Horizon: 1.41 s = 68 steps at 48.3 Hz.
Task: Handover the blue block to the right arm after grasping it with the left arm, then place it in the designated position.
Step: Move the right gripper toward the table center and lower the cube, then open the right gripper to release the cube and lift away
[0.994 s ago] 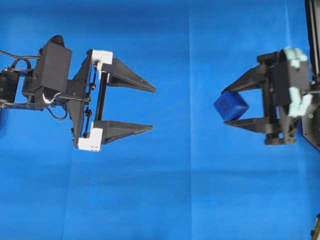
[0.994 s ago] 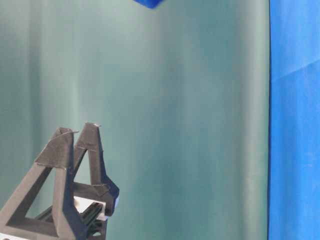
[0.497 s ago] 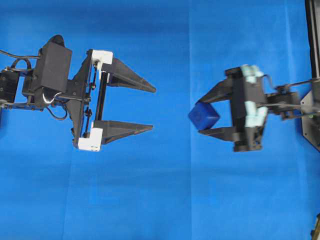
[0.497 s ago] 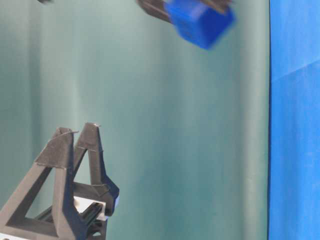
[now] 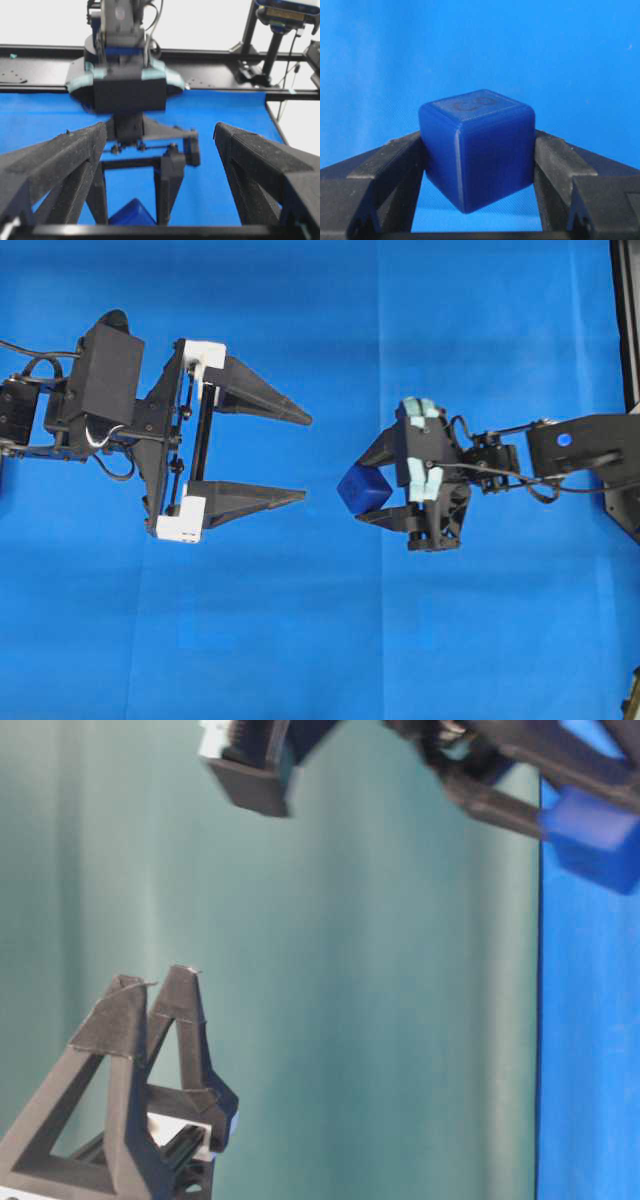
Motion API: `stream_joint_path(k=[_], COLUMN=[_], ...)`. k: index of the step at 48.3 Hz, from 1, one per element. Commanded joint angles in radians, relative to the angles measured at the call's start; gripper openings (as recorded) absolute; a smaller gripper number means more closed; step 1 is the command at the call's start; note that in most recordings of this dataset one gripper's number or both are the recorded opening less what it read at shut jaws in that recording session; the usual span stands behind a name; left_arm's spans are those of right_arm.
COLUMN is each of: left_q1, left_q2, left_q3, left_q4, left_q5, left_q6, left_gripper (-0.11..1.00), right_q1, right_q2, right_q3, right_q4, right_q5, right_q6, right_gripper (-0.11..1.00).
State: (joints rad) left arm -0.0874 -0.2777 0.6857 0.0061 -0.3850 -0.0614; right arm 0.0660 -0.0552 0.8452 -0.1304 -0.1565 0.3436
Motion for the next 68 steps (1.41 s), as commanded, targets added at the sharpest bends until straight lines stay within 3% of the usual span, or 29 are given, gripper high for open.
stream_joint_path(k=[1, 19, 30, 68], left_q1=[-0.003, -0.003, -0.003, -0.003], left_q2=[-0.021, -0.021, -0.020, -0.020], left_q3=[-0.025, -0.025, -0.025, -0.026], left_q4=[0.000, 0.000, 0.000, 0.000], left_q5=[-0.006, -0.006, -0.006, -0.006], left_q6=[-0.002, -0.002, -0.002, -0.002], left_gripper=[0.93, 0.93, 0.93, 0.93], right_q1=[0.000, -0.005, -0.008, -0.015], right_q2=[0.018, 0.175, 0.238, 0.253], right_q3=[-0.018, -0.054, -0.092, -0.091], right_q4=[0.005, 0.023, 0.029, 0.031], right_q5=[-0.044, -0.207, -0.210, -0.207], right_q6=[0.000, 0.000, -0.002, -0.003], right_gripper=[0.46, 0.46, 0.46, 0.46])
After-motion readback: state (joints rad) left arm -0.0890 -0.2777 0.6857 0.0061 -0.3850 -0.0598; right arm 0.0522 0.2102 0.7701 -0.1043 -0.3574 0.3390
